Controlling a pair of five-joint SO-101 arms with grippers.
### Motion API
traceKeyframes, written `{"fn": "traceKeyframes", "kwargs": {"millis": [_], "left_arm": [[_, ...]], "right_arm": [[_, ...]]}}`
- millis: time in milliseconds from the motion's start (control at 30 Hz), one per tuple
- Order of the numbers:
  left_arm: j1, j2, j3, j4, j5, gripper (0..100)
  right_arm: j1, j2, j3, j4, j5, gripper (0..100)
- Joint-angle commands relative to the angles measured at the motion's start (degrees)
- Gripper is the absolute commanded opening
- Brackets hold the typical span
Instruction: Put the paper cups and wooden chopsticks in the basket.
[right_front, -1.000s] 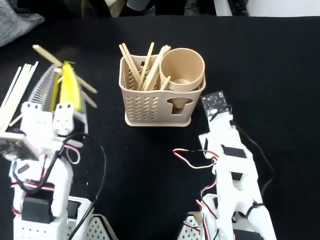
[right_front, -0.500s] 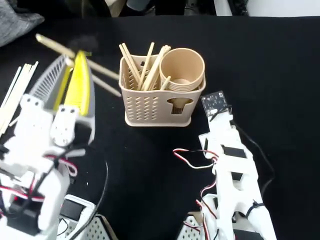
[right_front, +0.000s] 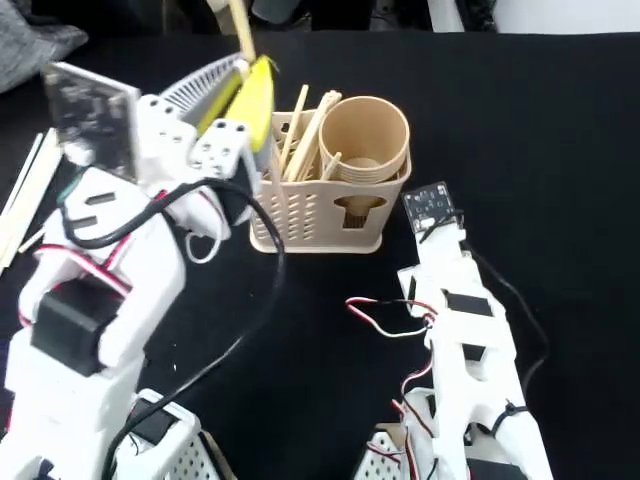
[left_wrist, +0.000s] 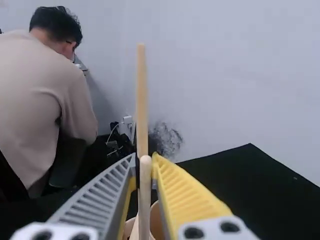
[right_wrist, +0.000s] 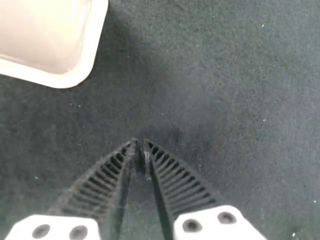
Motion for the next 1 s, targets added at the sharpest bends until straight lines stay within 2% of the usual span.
{"fn": "traceKeyframes", "kwargs": {"millis": [0, 200, 367, 600, 800, 967], "left_arm": [[0.6, 0.2, 3.8, -1.2, -1.1, 3], [0.6, -0.4, 12.4, -12.0, -0.8, 3], [0.6, 0.4, 6.5, -18.5, -1.1, 3], [-0.9, 10.5, -9.6, -16.0, -1.0, 3], [-3.3, 24.6, -21.5, -8.4, -0.7, 3], [-4.1, 28.4, -24.2, 0.8, -1.0, 3]], "right_arm": [[0.7, -1.5, -0.3, -0.5, 0.5, 1.2], [0.8, -1.5, -0.3, -0.5, 0.5, 1.2], [0.8, -1.5, -0.3, -0.5, 0.5, 1.2], [0.8, -1.5, -0.3, -0.5, 0.5, 1.2], [0.8, -1.5, -0.3, -0.5, 0.5, 1.2], [0.8, -1.5, -0.3, -0.5, 0.5, 1.2]]}}
